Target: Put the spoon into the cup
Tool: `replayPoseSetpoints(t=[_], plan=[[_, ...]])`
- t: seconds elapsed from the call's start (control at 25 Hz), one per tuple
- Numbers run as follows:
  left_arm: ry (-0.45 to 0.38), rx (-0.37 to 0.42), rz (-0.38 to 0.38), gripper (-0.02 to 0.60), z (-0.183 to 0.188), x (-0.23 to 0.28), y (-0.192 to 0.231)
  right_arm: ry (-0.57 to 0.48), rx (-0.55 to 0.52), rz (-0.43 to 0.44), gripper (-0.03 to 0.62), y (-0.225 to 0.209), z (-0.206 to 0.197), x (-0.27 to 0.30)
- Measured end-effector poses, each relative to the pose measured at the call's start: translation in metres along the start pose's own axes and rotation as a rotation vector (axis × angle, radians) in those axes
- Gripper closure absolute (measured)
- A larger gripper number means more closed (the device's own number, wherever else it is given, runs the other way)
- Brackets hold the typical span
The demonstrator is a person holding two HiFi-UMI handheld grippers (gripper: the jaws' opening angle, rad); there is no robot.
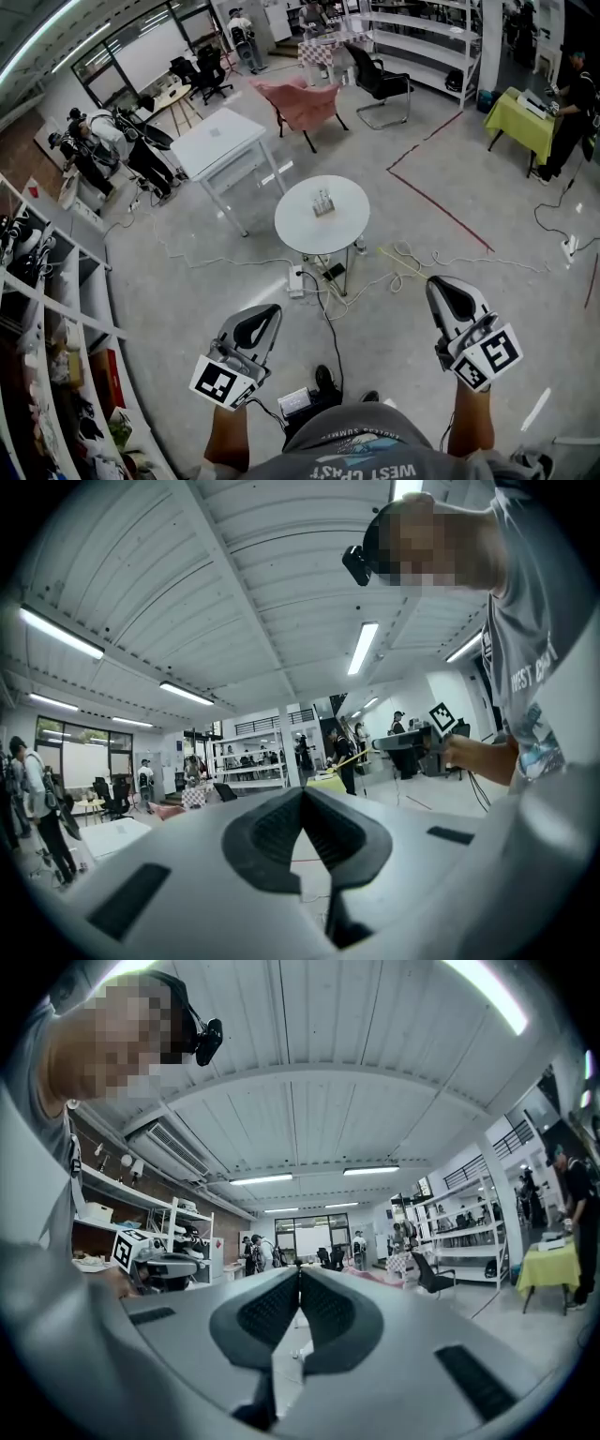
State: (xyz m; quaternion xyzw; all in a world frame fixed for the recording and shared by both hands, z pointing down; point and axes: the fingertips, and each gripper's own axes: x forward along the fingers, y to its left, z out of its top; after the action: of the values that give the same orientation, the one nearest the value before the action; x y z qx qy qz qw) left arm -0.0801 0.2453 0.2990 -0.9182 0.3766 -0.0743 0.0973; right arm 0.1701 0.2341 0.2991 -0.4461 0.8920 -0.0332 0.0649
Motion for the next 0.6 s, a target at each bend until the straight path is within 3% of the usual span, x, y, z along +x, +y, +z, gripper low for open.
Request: replayPoseSetpoints(t=[0.6], plan=[[-0.066,-0.035,-0.11,0.579,-0.015,0.032,0.071,0.023,-0.004,-0.085,0.588,0.006,-0.003,0.065]])
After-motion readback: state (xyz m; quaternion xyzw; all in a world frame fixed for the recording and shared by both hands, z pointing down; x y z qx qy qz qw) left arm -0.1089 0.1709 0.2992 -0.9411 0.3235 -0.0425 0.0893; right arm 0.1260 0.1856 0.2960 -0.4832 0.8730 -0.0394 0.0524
